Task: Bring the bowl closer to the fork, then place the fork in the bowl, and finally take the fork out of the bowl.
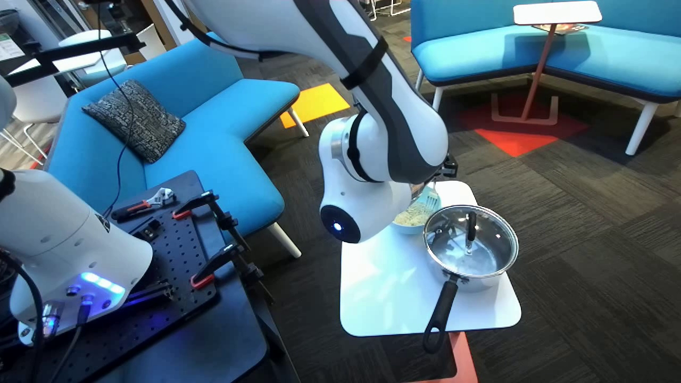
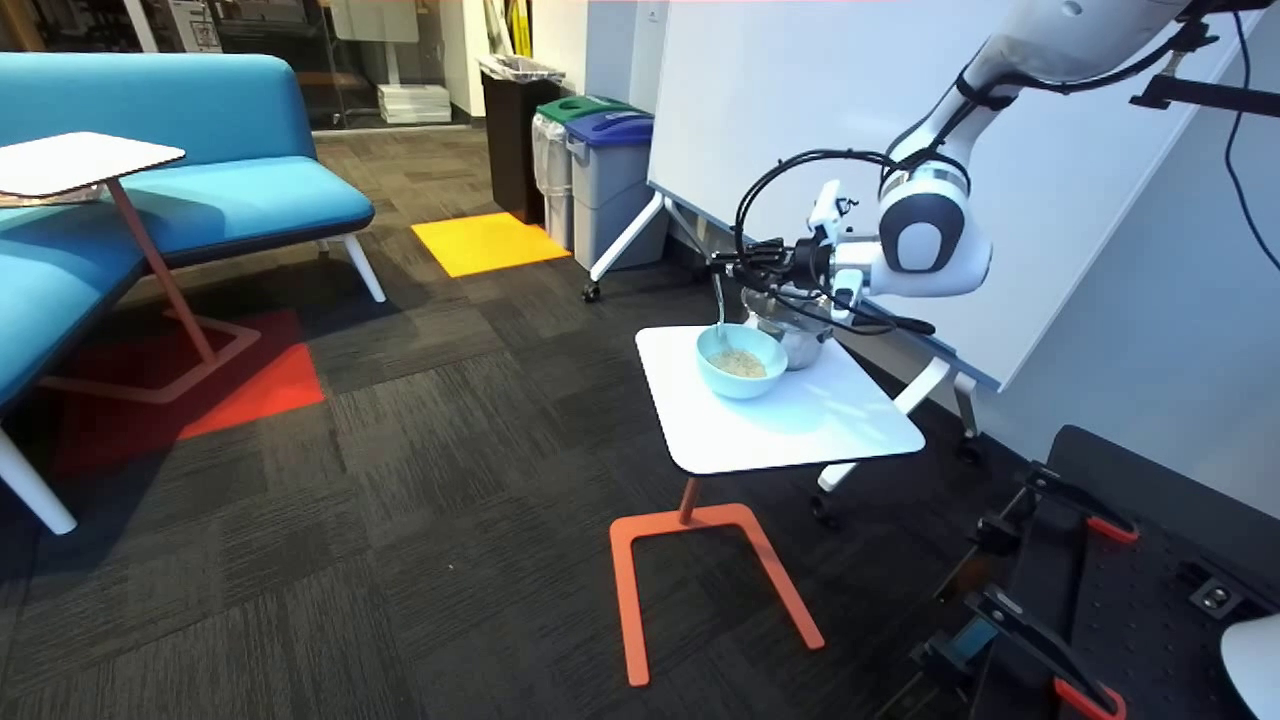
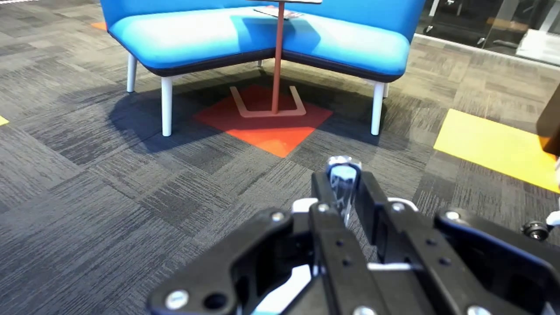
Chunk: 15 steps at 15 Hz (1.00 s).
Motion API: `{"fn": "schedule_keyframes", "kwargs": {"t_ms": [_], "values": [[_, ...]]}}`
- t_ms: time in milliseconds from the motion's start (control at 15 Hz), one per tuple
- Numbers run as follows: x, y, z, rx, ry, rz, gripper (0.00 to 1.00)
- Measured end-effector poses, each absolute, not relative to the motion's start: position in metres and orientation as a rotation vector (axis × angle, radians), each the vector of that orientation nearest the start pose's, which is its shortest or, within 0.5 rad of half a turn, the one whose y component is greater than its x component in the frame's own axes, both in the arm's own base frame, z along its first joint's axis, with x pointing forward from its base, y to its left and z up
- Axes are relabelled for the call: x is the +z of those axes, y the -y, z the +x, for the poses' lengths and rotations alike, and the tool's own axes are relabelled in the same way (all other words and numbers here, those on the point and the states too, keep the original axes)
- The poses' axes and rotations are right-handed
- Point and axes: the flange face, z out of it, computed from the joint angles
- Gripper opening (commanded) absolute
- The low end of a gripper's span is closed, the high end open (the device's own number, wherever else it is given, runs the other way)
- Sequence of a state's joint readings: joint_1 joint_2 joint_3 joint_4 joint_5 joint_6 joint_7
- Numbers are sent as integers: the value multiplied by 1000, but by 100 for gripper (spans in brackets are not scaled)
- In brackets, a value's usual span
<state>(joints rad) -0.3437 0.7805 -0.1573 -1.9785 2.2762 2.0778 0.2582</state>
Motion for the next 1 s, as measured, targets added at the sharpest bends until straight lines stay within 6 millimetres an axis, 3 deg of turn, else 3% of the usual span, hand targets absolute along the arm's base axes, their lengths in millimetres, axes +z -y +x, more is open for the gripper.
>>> {"fn": "schedule_keyframes", "kwargs": {"t_ms": [1000], "values": [[49,240,531,153,-1854,-432,5]]}}
